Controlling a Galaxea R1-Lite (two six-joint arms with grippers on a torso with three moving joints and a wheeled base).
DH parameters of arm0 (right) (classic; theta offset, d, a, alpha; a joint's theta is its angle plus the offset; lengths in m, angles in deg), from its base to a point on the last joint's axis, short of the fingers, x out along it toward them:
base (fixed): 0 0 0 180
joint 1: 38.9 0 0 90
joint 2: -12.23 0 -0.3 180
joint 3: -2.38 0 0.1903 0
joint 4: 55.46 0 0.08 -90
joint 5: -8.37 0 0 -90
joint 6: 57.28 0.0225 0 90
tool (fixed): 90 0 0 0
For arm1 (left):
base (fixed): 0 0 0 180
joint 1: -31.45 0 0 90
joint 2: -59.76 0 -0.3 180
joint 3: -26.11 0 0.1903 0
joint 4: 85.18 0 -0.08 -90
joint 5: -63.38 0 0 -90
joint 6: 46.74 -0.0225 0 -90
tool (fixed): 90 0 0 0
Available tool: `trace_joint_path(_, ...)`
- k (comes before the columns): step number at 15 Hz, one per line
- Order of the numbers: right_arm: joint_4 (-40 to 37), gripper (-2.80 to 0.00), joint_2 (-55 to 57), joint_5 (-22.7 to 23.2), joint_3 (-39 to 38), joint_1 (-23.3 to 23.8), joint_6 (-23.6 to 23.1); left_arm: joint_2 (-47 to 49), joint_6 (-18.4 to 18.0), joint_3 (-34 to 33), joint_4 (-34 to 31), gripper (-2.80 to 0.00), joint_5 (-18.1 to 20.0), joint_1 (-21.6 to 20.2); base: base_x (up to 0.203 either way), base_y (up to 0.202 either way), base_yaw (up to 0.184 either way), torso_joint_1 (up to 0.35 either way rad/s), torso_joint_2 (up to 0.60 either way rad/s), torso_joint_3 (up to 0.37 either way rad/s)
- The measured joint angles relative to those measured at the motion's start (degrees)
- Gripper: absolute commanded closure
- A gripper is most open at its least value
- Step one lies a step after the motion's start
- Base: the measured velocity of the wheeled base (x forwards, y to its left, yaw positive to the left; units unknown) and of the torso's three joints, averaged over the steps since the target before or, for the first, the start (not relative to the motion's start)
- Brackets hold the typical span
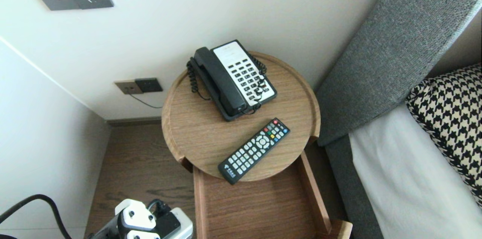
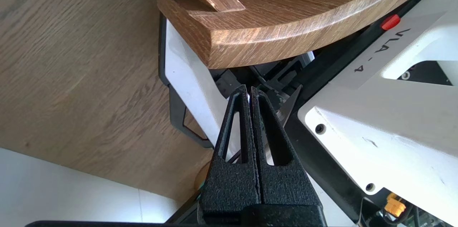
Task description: Close the nightstand drawer
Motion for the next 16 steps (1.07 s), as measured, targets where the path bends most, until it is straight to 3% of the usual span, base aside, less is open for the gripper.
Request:
trace_joint_path(5, 0.0, 0.00, 0.0, 0.0, 0.0, 0.0, 0.0, 2.3, 0.8, 0.8, 2.5, 0.00, -0.3, 0.0, 0.000, 0.000, 0.000, 0.000, 0.00, 0.000)
trace_joint_path(8, 0.0, 0.00, 0.0, 0.0, 0.0, 0.0, 0.0, 4.6, 4.2, 2.0, 4.0, 0.00, -2.6, 0.0, 0.000, 0.000, 0.000, 0.000, 0.00, 0.000)
trace_joint_path(16, 0.0, 0.00, 0.0, 0.0, 0.0, 0.0, 0.0, 6.2, 5.5, 2.6, 5.6, 0.00, -3.2, -1.7, 0.000, 0.000, 0.000, 0.000, 0.00, 0.000)
